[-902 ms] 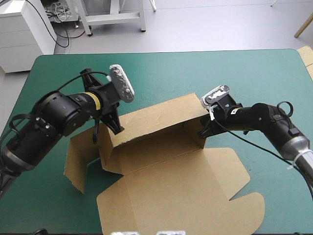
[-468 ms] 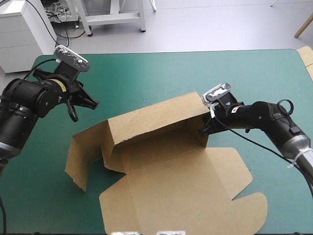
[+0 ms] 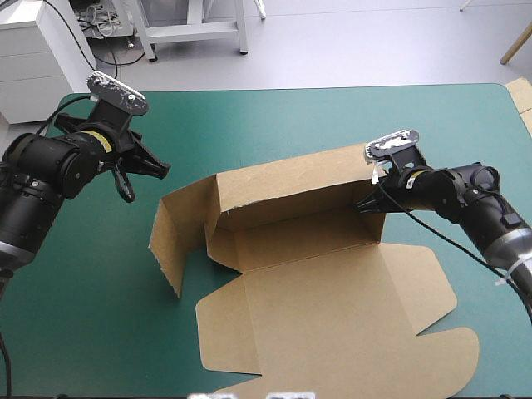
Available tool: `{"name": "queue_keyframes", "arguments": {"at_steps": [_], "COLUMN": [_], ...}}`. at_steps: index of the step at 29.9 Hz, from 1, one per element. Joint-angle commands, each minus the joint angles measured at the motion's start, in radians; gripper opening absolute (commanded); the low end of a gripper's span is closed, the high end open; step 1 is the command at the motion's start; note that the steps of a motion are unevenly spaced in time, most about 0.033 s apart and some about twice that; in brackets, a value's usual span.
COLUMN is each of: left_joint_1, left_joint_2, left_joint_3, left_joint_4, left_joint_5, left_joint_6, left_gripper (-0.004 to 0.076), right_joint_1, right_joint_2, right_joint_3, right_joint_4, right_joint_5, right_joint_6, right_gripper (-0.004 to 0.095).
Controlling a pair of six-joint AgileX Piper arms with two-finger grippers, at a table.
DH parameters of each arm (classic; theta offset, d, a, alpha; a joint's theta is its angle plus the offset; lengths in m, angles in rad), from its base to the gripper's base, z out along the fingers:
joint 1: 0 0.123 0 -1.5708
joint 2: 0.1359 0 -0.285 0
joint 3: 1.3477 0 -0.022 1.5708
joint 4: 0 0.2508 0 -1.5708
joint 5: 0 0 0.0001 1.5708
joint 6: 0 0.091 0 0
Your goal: Fold the box
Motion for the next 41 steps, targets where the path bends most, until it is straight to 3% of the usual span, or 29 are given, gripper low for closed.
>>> {"name": "queue_keyframes", "arguments": {"at_steps": [1,8,18,30,34,41], "left_joint_1": [0.003,0.003,0.003,0.003,0.003,0.003], "left_joint_2": [-0.027,-0.027,-0.027,-0.027,-0.027,-0.027], "left_joint_3": [-0.034,-0.034,-0.034,-0.034,-0.034,-0.034], "left_joint_4": [0.007,0.007,0.007,0.007,0.007,0.004], "left_joint_5": [-0.073,-0.083,-0.084,-0.086,-0.086,-0.086], "left_joint_6": [-0.012,-0.012,-0.012,-0.012,-0.012,-0.012], "left_gripper": [0.0007,0.0007,0.0007,0.0007,0.0007,0.0007], "right_joint_1": [0.000,-0.002,-0.004,-0.004,-0.011,-0.017], "right_joint_2": [-0.029,-0.022,0.149,0.424,0.480,0.495], "right_joint_3": [-0.036,-0.045,-0.196,-0.483,-0.548,-0.638], "right_joint_4": [-0.026,-0.091,-0.110,-0.117,-0.097,-0.105], "right_joint_5": [-0.060,0.010,0.145,0.135,0.135,0.167], "right_joint_6": [0.029,0.143,0.166,0.131,0.131,0.127], "right_gripper": [-0.0020,-0.0021,-0.0021,0.0005,0.0137,0.0645]}}
